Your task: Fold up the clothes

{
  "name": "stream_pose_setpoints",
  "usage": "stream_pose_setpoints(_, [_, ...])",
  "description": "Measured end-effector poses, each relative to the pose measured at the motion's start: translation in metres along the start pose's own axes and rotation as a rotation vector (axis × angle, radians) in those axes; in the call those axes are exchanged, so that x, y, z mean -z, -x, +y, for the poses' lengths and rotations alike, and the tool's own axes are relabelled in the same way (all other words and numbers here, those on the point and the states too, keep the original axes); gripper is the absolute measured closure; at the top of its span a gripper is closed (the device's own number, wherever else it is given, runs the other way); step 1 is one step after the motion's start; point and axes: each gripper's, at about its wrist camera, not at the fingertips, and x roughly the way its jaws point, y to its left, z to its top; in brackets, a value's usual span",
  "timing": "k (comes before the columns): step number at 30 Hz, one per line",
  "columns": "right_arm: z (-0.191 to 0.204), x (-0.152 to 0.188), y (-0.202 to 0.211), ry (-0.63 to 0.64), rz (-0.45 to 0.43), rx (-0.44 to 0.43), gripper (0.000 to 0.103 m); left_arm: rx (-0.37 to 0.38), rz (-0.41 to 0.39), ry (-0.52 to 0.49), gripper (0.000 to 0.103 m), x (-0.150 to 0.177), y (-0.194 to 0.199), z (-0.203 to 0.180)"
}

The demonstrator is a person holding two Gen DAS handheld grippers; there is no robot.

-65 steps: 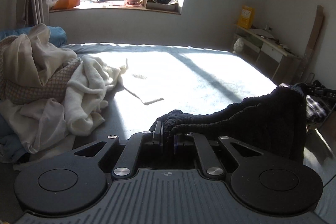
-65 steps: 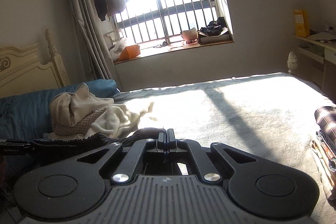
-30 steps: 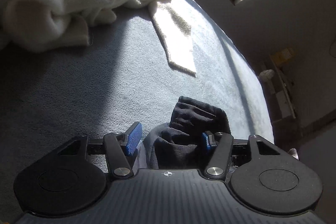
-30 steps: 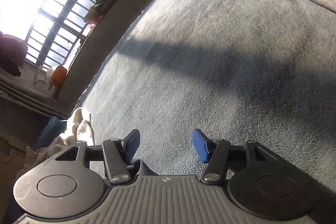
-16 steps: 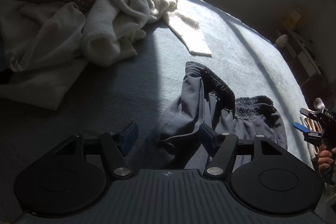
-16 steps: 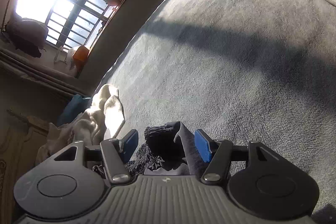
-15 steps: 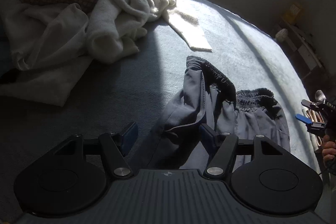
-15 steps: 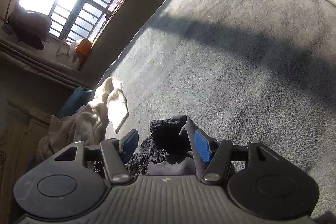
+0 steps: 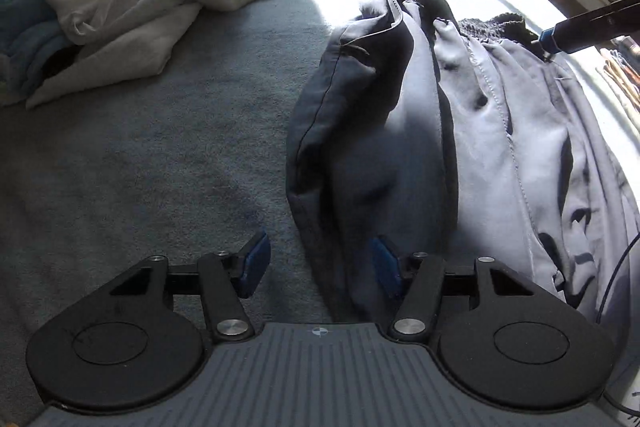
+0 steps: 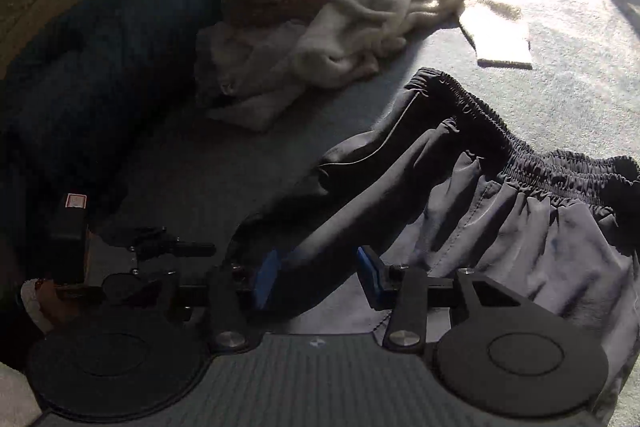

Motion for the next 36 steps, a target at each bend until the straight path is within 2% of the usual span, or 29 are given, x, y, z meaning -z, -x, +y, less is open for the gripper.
stream_pose_setpoints(4, [0.032, -0.008, -0.049, -0.032, -0.020, -0.089, 0.059, 0.030, -0.034, 0.079, 0.059, 0.011, 0.006, 0.013])
stream_pose_setpoints(7, [0.036, -0.007, -0.079, -0.101, 0.002, -0.124, 0.064, 0.032, -0.041, 0.172, 0.066, 0.014, 0.003, 0.025])
stream_pose_setpoints(9, [0.037, -0.005, -0.097, -0.151, 0.021, -0.141, 0.068, 0.060, -0.027, 0.240, 0.068, 0.014, -0.003, 0.030])
stream_pose_setpoints(11, [0.033, -0.004, -0.107, -0.202, 0.042, -0.148, 0.070, 0.054, -0.032, 0.238, 0.070, 0.014, -0.008, 0.027])
stream_pose_setpoints(13, [0.030, -0.002, -0.112, -0.245, 0.059, -0.165, 0.071, 0.025, -0.043, 0.221, 0.084, 0.015, -0.011, 0.023])
stream_pose_setpoints(15, [0.029, -0.001, -0.118, -0.267, 0.081, -0.175, 0.071, 0.029, -0.060, 0.249, 0.098, 0.015, -0.010, 0.027])
stream_pose_setpoints(17, [0.030, 0.000, -0.122, -0.279, 0.097, -0.178, 0.071, 0.041, -0.082, 0.274, 0.102, 0.014, -0.006, 0.030])
stream_pose_setpoints(22, [0.028, -0.001, -0.131, -0.333, 0.141, -0.192, 0.070, 0.102, -0.205, 0.204, 0.103, 0.009, 0.024, 0.019])
stream_pose_setpoints(26, [0.027, -0.003, -0.129, -0.341, 0.124, -0.201, 0.071, 0.181, -0.253, 0.127, 0.103, 0.002, 0.035, 0.002])
stream_pose_setpoints(28, [0.026, -0.003, -0.126, -0.338, 0.106, -0.192, 0.081, 0.211, -0.265, 0.094, 0.103, 0.000, 0.035, -0.006])
stream_pose_setpoints(29, [0.024, -0.002, -0.124, -0.343, 0.095, -0.184, 0.096, 0.229, -0.269, 0.081, 0.103, 0.000, 0.035, -0.009])
stream_pose_setpoints(33, [0.012, 0.004, -0.109, -0.356, 0.058, -0.158, 0.101, 0.316, -0.269, 0.055, 0.103, 0.004, 0.035, -0.017])
stream_pose_setpoints(36, [0.000, 0.008, -0.096, -0.349, 0.040, -0.111, 0.101, 0.433, -0.243, 0.090, 0.096, 0.010, 0.039, -0.012])
